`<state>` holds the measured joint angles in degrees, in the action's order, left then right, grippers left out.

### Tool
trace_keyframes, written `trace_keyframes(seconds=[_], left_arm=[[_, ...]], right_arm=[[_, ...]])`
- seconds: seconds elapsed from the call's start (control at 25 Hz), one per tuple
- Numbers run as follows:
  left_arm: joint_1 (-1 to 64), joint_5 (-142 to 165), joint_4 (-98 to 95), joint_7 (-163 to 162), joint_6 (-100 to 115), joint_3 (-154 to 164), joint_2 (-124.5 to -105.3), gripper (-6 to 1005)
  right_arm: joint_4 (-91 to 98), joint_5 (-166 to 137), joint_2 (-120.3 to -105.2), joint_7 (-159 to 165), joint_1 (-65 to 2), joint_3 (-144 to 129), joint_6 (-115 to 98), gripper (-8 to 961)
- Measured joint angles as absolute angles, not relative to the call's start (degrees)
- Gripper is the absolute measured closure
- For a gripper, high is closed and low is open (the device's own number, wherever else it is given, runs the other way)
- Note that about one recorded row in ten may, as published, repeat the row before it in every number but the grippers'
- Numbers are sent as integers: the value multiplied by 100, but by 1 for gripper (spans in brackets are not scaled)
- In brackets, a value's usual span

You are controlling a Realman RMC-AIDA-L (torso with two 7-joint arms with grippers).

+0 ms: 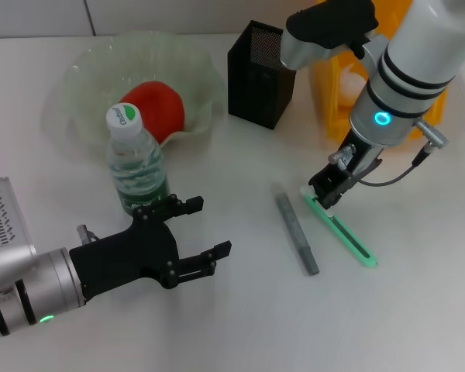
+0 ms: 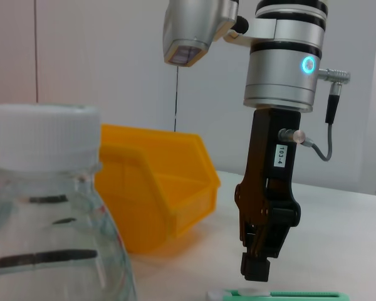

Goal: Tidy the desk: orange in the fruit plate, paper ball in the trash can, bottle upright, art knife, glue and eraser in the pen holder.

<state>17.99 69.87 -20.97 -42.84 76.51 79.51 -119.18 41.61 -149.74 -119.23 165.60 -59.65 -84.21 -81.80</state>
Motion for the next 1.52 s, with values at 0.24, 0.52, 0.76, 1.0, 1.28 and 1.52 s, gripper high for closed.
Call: trace_keyframes(seconds=[0.24, 0.52, 0.76, 1.0, 1.28, 1.52], left_arm=[[1838, 6987, -2097, -4297, 7665, 7954, -11918, 197], [1872, 6987, -2094, -4299, 7666, 7954, -11918, 197], [1871, 6987, -2091, -4282, 7666, 7963, -11918, 197], [1864, 6987, -2091, -4277, 7671, 7963, -11918, 197], [1863, 6987, -2092, -4282, 7724, 7963, -11918, 197], [1863, 6987, -2091, -4271, 7740, 7962, -11918, 197]], right_arm=[[4283, -14996, -11926, 16542, -5946, -8471, -8273, 904], [4247, -15012, -11971, 16532, -5979, -8778, -8223, 587], [4215, -14992, -11984, 16532, -5988, -8920, -8166, 461], [4070, -14962, -11988, 16514, -6010, -9003, -8071, 457], [4027, -14829, -11989, 16481, -6039, -9307, -7988, 464], [3872, -14826, -11989, 16482, -6116, -9365, -7960, 470]])
